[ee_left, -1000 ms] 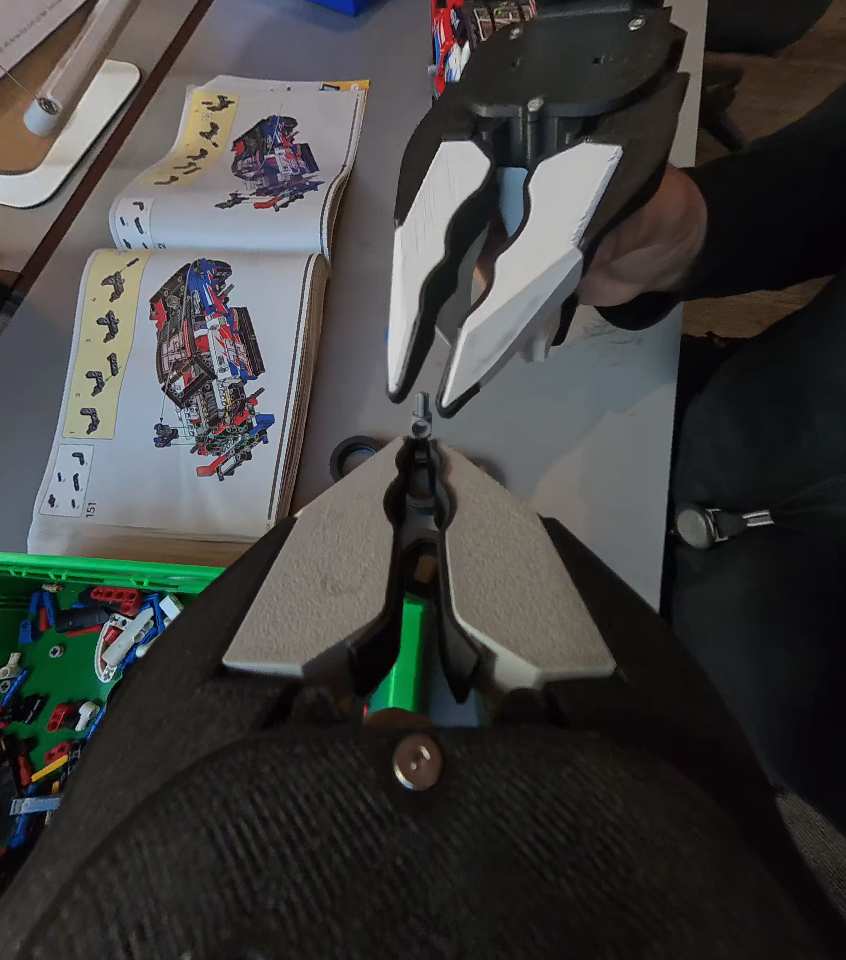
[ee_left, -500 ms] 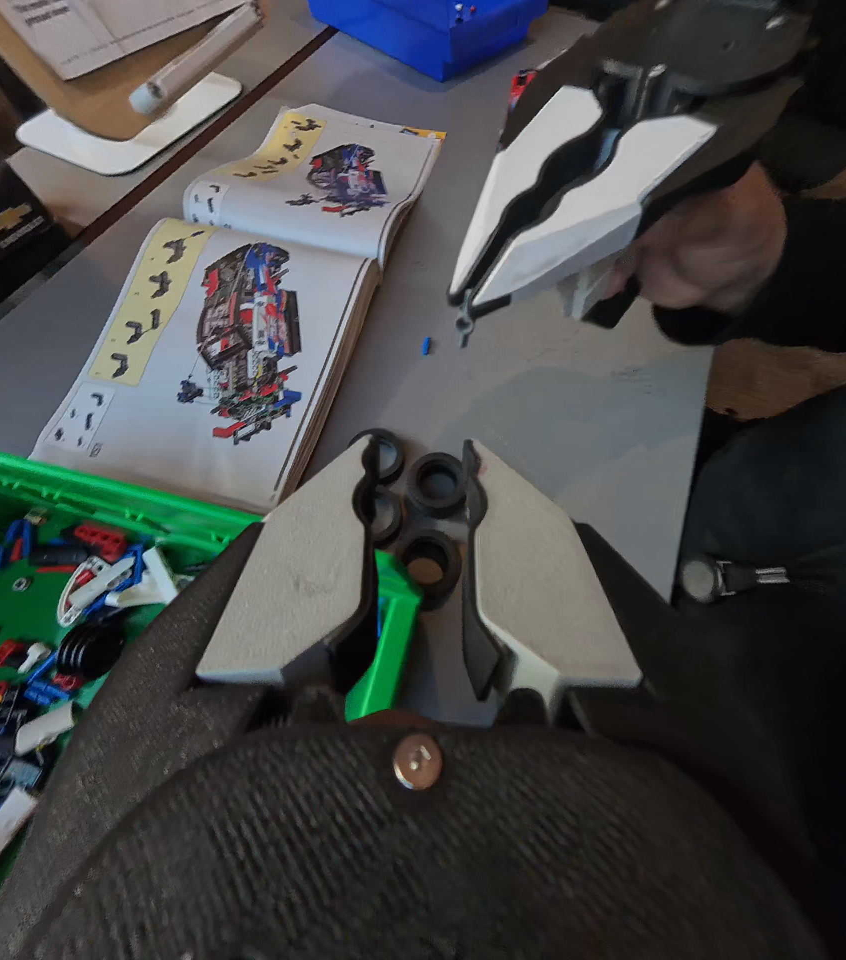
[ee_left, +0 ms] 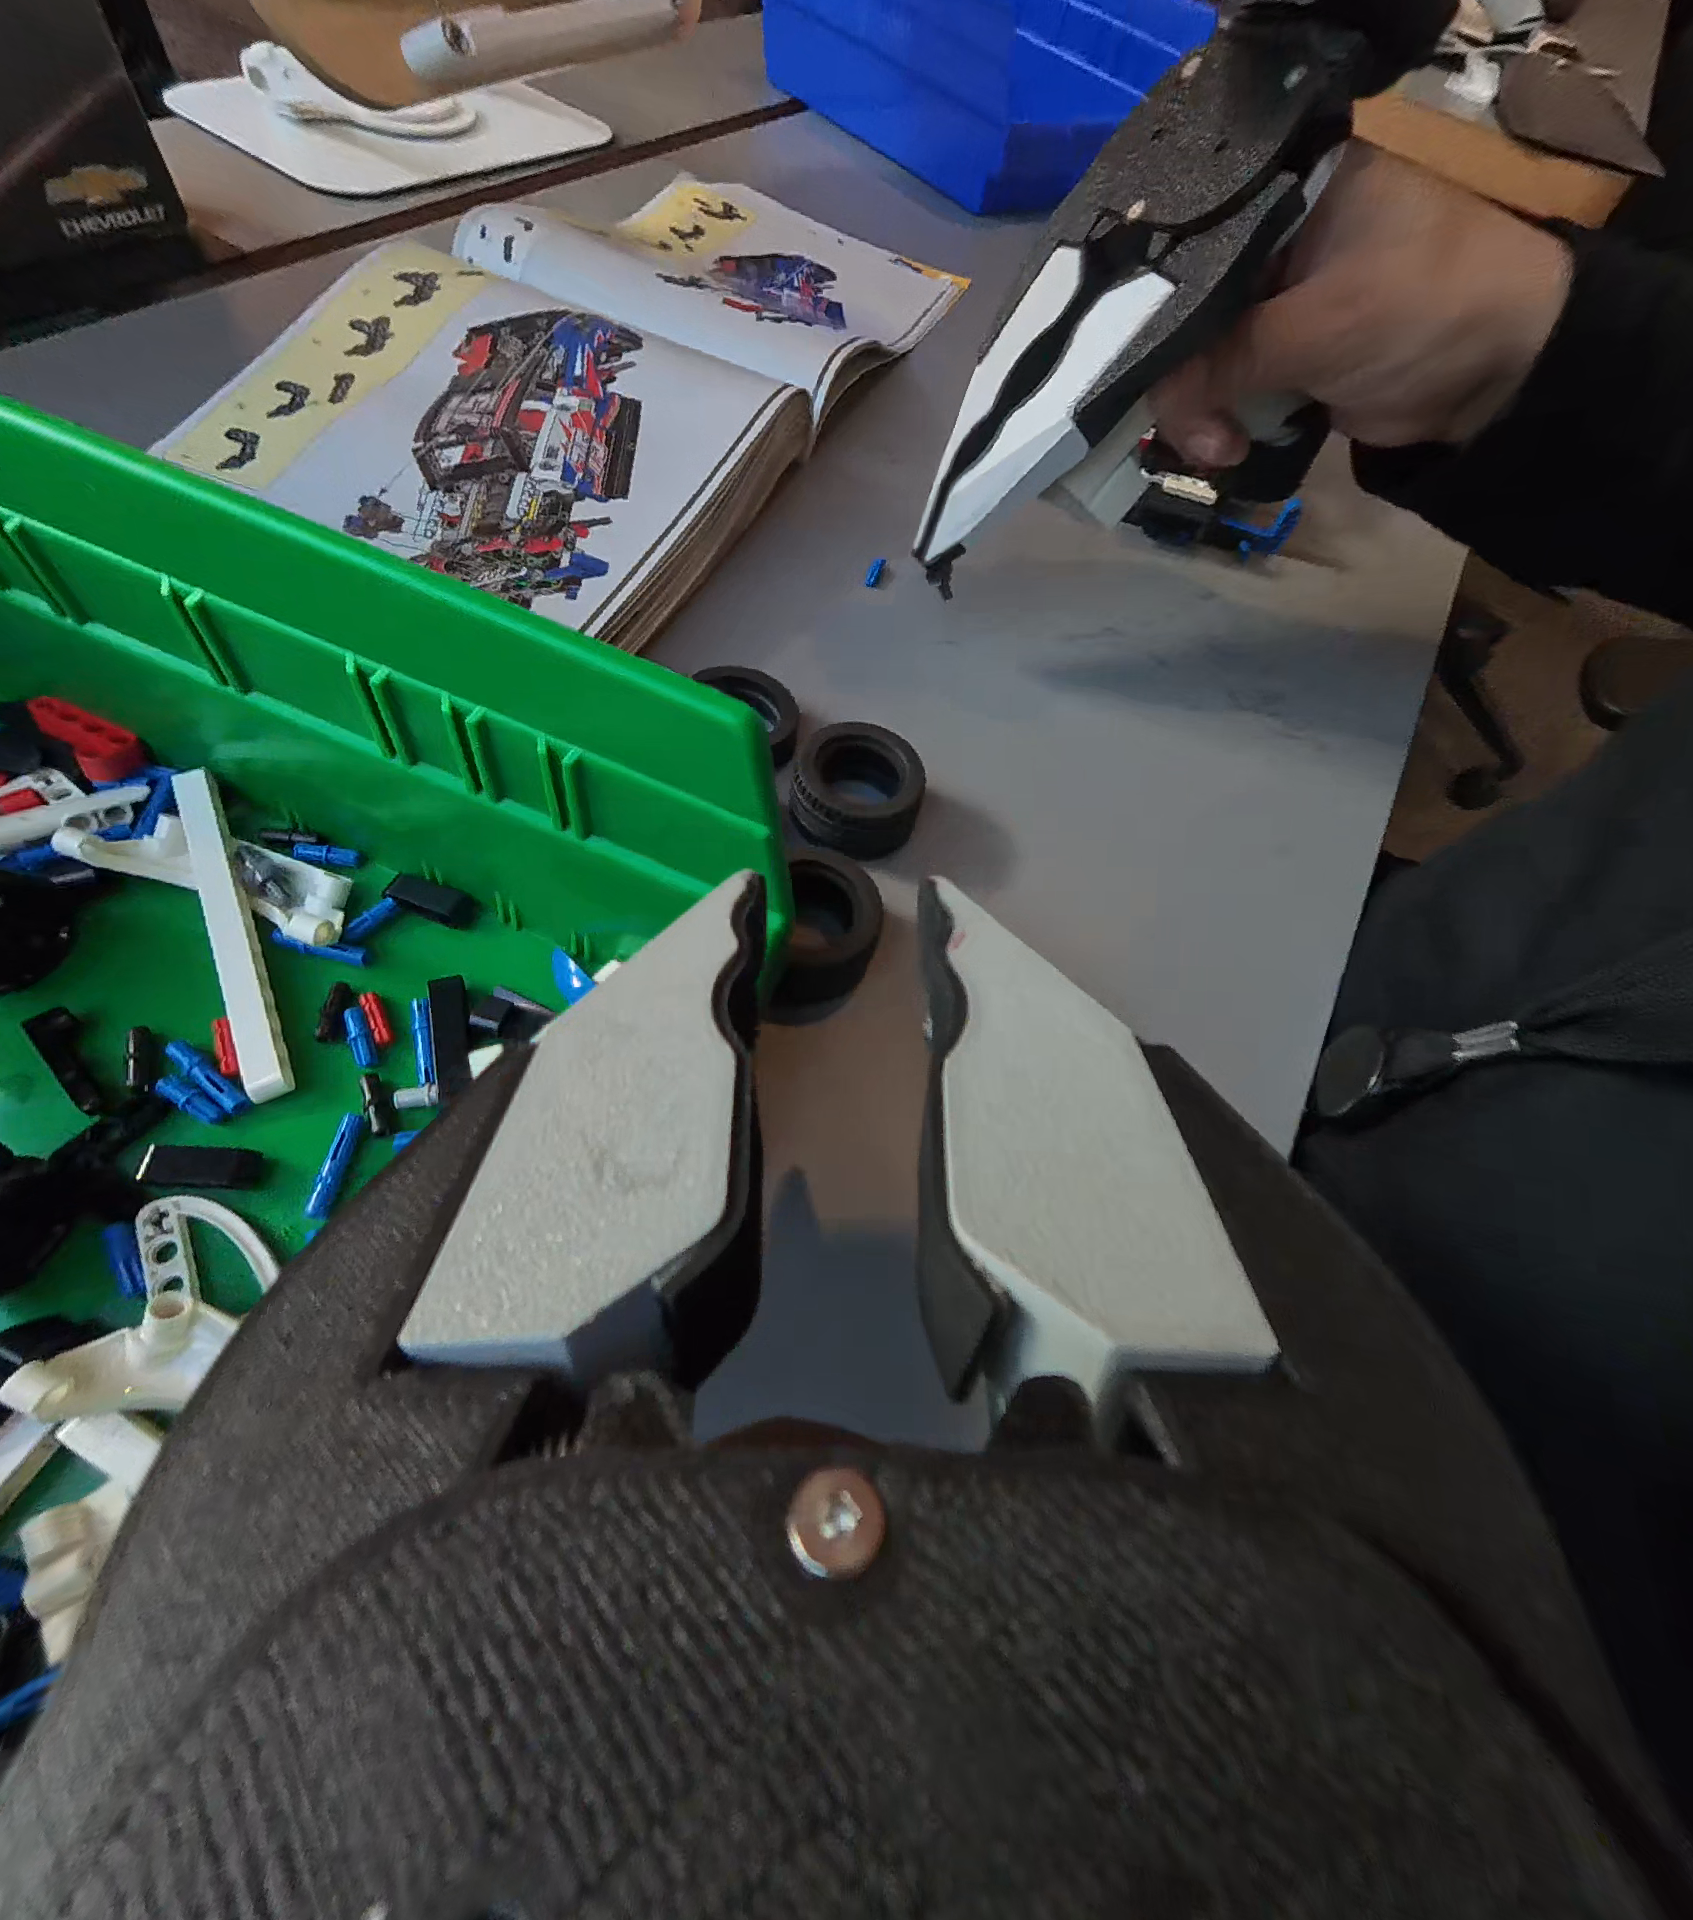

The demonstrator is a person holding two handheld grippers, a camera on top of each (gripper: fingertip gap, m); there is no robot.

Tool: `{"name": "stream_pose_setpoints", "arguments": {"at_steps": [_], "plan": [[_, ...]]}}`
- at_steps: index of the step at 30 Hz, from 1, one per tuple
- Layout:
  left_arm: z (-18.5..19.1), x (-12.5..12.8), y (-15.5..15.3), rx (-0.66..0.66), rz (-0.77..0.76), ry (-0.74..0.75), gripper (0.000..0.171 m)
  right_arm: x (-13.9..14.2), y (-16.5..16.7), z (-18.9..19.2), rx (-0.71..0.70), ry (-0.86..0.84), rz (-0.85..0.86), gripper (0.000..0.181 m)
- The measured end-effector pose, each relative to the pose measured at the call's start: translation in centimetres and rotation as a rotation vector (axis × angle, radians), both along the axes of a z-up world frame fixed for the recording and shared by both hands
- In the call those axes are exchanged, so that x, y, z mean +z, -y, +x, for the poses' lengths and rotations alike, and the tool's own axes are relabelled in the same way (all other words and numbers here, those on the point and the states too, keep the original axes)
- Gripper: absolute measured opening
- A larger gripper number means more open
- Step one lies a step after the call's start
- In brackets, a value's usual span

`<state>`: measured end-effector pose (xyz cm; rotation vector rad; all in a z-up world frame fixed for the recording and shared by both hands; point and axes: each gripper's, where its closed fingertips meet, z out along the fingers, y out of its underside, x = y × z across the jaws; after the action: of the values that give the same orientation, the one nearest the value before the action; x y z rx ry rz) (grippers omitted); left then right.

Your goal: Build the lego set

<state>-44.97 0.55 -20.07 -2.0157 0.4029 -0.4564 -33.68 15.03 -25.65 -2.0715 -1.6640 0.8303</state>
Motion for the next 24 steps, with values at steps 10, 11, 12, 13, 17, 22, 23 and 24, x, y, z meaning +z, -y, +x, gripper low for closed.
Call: {"name": "stream_pose_setpoints", "arguments": {"at_steps": [10,11,12,13,17,22,23,24], "plan": [[-0.5,-0.8,0.8,-0.002,0.005,0.073,0.027,-2.5,-0.2,-0.1,-0.018,0.103,-0.04,0.004],[-0.5,-0.9,0.8,-0.003,0.0,0.076,0.027,-2.7,-0.2,-0.2,-0.016,0.113,-0.031,0.004],[-0.5,-1.0,0.8,-0.006,-0.001,0.081,0.027,-3.0,-0.2,-0.2,-0.013,0.122,-0.031,0.004],[-0.4,-1.0,0.8,-0.01,-0.002,0.086,0.027,-3.1,-0.2,-0.2,-0.011,0.128,-0.034,0.004],[-0.3,-1.6,0.9,-0.011,-0.007,0.084,0.027,-2.2,-0.6,-0.2,-0.028,0.102,-0.022,0.006],[-0.6,-3.0,1.2,0.02,-0.015,0.006,0.029,1.6,-2.8,0.7,-0.112,-0.009,0.028,0.011],[-1.0,-3.2,1.2,0.037,-0.008,-0.027,0.027,2.6,-3.6,1.1,-0.14,-0.045,0.059,0.01],[-1.1,-3.3,1.2,0.044,-0.004,-0.047,0.026,3.7,-4.4,1.5,-0.176,-0.083,0.092,0.01]]}}
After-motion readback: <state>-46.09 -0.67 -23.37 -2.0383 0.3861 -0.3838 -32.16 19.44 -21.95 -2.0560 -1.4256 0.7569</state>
